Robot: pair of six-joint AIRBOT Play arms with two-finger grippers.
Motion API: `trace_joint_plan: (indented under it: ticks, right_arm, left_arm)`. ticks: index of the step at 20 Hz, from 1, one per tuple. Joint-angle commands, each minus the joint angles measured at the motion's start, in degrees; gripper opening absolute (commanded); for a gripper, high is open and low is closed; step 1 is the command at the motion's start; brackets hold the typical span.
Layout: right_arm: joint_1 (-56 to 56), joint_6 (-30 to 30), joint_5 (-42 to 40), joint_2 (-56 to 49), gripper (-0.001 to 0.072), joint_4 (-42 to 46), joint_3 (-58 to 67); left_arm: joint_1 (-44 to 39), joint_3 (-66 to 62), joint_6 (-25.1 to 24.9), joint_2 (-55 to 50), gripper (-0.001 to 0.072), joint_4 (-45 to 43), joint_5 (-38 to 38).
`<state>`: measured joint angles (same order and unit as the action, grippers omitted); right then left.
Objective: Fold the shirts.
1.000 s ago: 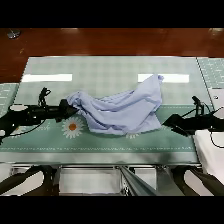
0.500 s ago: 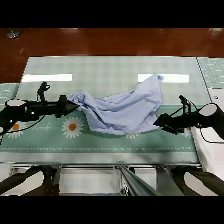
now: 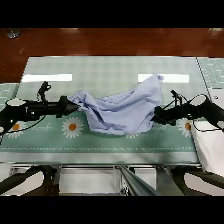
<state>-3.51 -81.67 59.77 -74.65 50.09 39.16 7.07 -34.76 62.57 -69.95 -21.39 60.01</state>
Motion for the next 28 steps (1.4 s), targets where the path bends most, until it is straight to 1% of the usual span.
trace_joint_plan:
  ticks: [1, 2, 3, 4, 6, 7, 8, 10, 11, 13, 16, 17, 19, 21, 23, 26, 28]
  right_arm:
    - [0.11, 5.73, 2.78, -0.46, 0.0024, -2.73, 1.92]
    - [0.11, 5.75, 4.35, 0.48, 0.0024, -1.38, 4.85]
    - [0.09, 5.4, 5.75, 1.88, 0.0023, 0.04, 8.87]
    - [0.11, 3.85, 6.6, 3.69, 0.0023, 2.54, 14.62]
    - [0.09, 1.6, 6.47, 7.06, 0.0023, 7.69, 28.39]
    - [0.09, -0.61, 5.7, 8.35, 0.0023, 10.19, 35.54]
    - [0.11, -2.43, 4.98, 9.6, 0.0023, 12.04, 43.25]
    - [0.11, -3.89, 4.33, 12.04, 0.0023, 13.6, 56.54]
    - [0.11, -3.96, 4.24, 13.53, 0.0023, 14.08, 62.23]
    - [0.11, -4.31, 4.26, 17.46, 0.0024, 16.22, 70.05]
    - [0.11, -4.9, 4.28, 26.1, 0.0024, 22.69, 73.4]
    - [0.11, -5.51, 4.74, 29.27, 0.0024, 25.27, 73.4]
    - [0.11, -6.05, 5.44, 34.38, 0.0024, 27.85, 73.4]
    - [0.11, -6.49, 7.43, 38.66, 0.0024, 29.22, 73.4]
    - [0.11, -7.15, 11.5, 41.48, 0.0024, 30.47, 73.37]
    - [0.11, -8.17, 16.72, 42.8, 0.0024, 32.15, 73.37]
    - [0.11, -8.2, 20.35, 42.66, 0.0024, 31.87, 71.67]
  left_arm:
    - [0.04, -0.83, -0.39, 0.2, 0.0023, 0.5, 1.49]
    - [0.37, -2.6, -0.46, 0.72, 0.0023, 0.48, 2.91]
    - [0.81, -5.73, -1.79, 1.86, 0.0023, 0.59, 4.04]
    - [1.09, -9.62, -2.95, 3.63, 0.0022, 0.68, 4.17]
    - [1.25, -20.28, -2.75, 7.58, 0.0022, 0.66, 2.97]
    - [1.25, -26.75, -2.67, 8.98, 0.0022, 0.66, 2.62]
    - [1.25, -33.31, -2.03, 9.99, 0.0022, 0.63, 2.62]
    - [1.25, -45.31, -1.18, 11.23, 0.0022, -0.28, 2.64]
    - [1.25, -50.6, 0.31, 11.78, 0.0022, -2.14, 2.64]
    - [1.25, -60.13, 4.66, 13.35, 0.0022, -10.03, 2.86]
    - [1.25, -70.29, 13.94, 17.07, 0.0022, -28.35, 6.62]
    - [1.25, -72.08, 16.22, 18.8, 0.0022, -33.16, 8.22]
    - [1.25, -73.55, 18.23, 23.23, 0.0022, -39.6, 10.23]
    - [1.25, -73.57, 18.27, 28.11, 0.0022, -41.81, 10.93]
    - [1.25, -73.57, 18.27, 32.54, 0.0022, -41.9, 11.98]
    - [1.25, -73.55, 18.32, 36.81, 0.0022, -42.21, 18.23]
    - [1.25, -73.33, 19.71, 36.94, 0.0022, -42.34, 23.02]
